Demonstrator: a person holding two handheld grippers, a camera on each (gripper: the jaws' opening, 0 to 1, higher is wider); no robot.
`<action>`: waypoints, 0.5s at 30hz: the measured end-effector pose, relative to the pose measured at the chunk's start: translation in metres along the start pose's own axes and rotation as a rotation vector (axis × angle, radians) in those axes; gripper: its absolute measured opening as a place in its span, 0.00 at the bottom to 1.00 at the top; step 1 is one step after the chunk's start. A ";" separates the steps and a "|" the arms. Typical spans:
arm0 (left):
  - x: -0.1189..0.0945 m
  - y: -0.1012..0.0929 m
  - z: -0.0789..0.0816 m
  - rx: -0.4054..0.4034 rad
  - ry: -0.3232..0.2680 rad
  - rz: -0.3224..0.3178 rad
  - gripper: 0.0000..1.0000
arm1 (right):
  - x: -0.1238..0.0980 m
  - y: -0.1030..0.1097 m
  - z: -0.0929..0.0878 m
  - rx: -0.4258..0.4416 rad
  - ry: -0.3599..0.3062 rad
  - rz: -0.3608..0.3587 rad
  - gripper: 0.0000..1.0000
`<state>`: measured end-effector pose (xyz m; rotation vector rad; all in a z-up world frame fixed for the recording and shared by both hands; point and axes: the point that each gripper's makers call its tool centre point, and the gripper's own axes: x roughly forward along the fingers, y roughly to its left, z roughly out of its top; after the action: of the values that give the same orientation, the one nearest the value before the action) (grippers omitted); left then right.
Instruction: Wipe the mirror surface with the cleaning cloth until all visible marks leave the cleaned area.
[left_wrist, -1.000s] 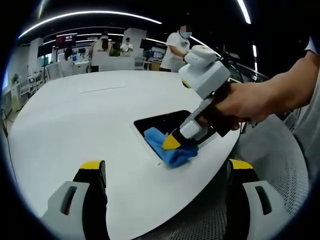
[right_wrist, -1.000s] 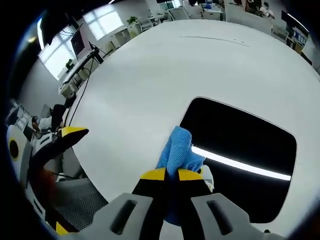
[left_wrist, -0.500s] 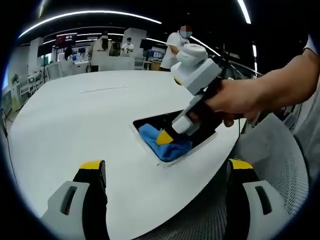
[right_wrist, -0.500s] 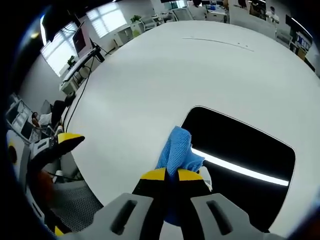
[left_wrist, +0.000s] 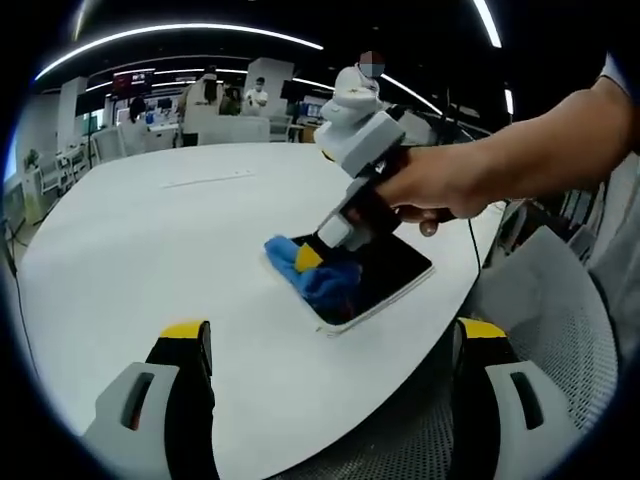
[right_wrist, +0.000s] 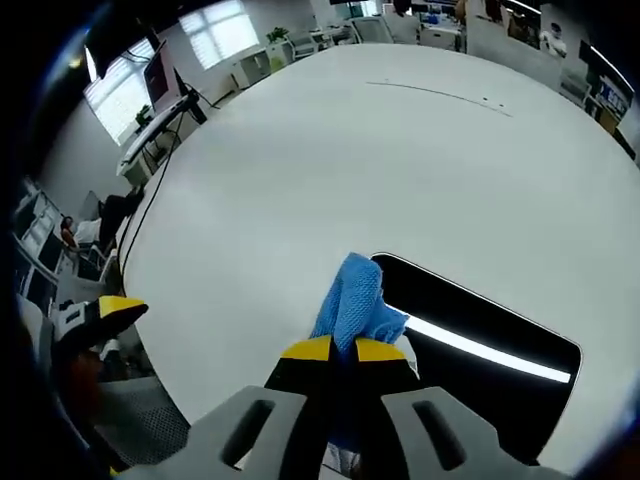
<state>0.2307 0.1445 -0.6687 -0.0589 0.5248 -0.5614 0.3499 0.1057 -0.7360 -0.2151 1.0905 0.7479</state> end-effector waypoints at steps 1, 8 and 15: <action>0.000 0.000 0.000 -0.001 0.001 0.000 0.99 | 0.001 -0.002 0.003 0.000 0.000 0.001 0.00; 0.000 0.000 -0.001 -0.005 0.007 0.000 0.99 | 0.006 -0.010 0.014 -0.001 -0.006 -0.008 0.00; 0.000 0.001 -0.002 -0.008 0.011 0.006 0.99 | 0.010 -0.019 0.024 -0.006 -0.012 -0.014 0.00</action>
<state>0.2299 0.1453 -0.6704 -0.0617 0.5374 -0.5544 0.3820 0.1086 -0.7364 -0.2230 1.0740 0.7389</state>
